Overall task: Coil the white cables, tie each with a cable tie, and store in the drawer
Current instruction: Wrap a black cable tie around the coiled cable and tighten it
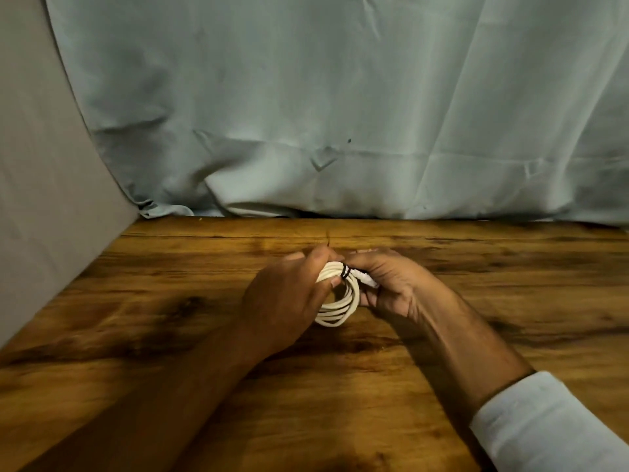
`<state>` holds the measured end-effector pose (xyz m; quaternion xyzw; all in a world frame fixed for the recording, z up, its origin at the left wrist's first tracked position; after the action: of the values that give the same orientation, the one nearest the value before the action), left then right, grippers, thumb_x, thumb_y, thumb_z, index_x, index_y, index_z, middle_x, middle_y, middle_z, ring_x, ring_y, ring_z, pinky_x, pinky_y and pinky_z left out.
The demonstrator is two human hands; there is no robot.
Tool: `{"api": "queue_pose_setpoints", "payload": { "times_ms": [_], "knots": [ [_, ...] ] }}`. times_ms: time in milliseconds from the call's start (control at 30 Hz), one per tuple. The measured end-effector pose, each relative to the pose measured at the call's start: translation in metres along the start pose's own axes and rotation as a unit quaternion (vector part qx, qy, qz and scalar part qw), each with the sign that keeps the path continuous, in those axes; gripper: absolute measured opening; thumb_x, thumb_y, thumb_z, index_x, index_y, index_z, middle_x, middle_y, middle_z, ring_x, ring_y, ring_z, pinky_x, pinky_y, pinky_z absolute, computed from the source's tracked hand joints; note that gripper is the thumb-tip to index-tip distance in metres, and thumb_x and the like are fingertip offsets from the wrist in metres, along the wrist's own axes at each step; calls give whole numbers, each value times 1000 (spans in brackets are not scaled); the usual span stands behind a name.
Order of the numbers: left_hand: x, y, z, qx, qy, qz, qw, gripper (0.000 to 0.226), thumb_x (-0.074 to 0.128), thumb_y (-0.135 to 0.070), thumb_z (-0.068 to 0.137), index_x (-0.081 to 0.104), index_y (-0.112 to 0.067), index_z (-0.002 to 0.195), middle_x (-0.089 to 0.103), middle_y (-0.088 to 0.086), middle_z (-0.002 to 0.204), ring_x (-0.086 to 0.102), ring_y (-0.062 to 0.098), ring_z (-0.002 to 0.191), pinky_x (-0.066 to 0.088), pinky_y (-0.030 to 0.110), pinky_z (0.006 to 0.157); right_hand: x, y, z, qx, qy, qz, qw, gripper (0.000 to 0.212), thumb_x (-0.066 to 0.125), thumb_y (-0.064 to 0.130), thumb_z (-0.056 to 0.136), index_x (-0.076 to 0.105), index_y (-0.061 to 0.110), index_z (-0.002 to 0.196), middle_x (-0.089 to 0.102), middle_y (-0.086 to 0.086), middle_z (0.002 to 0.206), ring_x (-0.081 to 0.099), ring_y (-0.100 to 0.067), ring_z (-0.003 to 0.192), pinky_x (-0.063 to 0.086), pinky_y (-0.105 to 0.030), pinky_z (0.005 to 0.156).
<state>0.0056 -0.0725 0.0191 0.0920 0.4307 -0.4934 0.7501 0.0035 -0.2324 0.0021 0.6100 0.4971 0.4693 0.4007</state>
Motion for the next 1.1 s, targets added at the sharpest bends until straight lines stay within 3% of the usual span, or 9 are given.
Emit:
{"api": "queue_pose_setpoints", "payload": {
  "times_ms": [167, 267, 367, 467, 600, 800, 933, 1033, 1100],
  "knots": [
    [2, 8, 0, -33, 1, -93, 995, 21, 46, -44, 102, 58, -31, 114, 68, -10, 96, 64, 7, 85, 53, 40, 72, 5, 1, 0, -36, -11, -2, 999, 12, 70, 1, 90, 73, -2, 102, 73, -15, 83, 67, -19, 65, 59, -27, 59],
    [0, 20, 2, -117, -19, -182, 976, 13, 54, -33, 103, 64, -26, 109, 71, -8, 91, 67, 5, 82, 56, 43, 76, 10, 14, -6, -134, -10, 9, 991, 11, 66, 8, 98, 65, -3, 103, 67, -16, 78, 64, -22, 62, 53, -26, 55],
    [-1, 37, 1, -228, -16, -267, 936, 13, 59, -31, 101, 70, -26, 104, 75, -3, 91, 71, 13, 86, 58, 47, 84, 18, 26, -23, -252, -4, -167, 953, 15, 71, -2, 92, 64, 4, 104, 69, -1, 80, 65, -8, 64, 55, -22, 59],
    [6, 39, -1, -280, 13, -360, 890, 13, 62, -27, 100, 74, -23, 104, 79, 1, 94, 75, 19, 89, 58, 44, 85, 24, 27, -28, -310, -17, -360, 880, 36, 74, -4, 85, 63, 20, 109, 69, 8, 93, 63, -2, 73, 55, -26, 65],
    [12, 36, 0, -311, 18, -412, 856, 13, 64, -18, 97, 76, -15, 99, 78, 8, 90, 67, 12, 77, 48, 31, 75, 36, 29, -36, -393, -74, -553, 730, 37, 74, 15, 84, 55, 31, 112, 57, 13, 111, 59, -10, 96, 52, -36, 75],
    [13, 32, -1, -329, 48, -439, 834, 22, 59, -11, 96, 71, -18, 79, 67, -6, 66, 58, 5, 64, 43, 28, 68, 54, 25, -44, -461, -114, -658, 584, 23, 68, 26, 88, 58, 23, 108, 53, 1, 113, 54, -20, 91, 37, -31, 69],
    [11, 39, -2, -356, 57, -466, 808, 13, 61, -16, 78, 70, -11, 86, 58, -2, 64, 52, 13, 64, 39, 33, 66, 55, 25, -50, -506, -109, -648, 559, 18, 60, 22, 94, 68, 16, 109, 61, -6, 112, 57, -24, 94, 49, -37, 69],
    [14, 42, -1, -373, 57, -478, 793, 22, 56, -7, 90, 61, -16, 71, 47, -7, 52, 46, 12, 56, 36, 32, 62, 51, 25, -49, -510, -96, -624, 584, 17, 65, 20, 96, 73, 12, 108, 66, -4, 111, 61, -23, 98, 54, -42, 74],
    [14, 38, -1, -371, 60, -501, 780, 27, 52, -5, 97, 62, -15, 75, 46, -8, 50, 45, 9, 52, 36, 30, 61, 46, 26, -46, -504, -83, -610, 605, 19, 63, 21, 97, 75, 11, 110, 69, -2, 111, 63, -22, 100, 55, -43, 78]
  ]
}}
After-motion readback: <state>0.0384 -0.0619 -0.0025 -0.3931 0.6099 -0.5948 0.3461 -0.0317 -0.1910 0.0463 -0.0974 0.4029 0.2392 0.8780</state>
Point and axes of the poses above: each hand's wrist, its own z-axis towards the middle knuckle, its own x-axis out of the palm, y = z × x, the point moved 5 cm from there along z, towards the middle knuckle
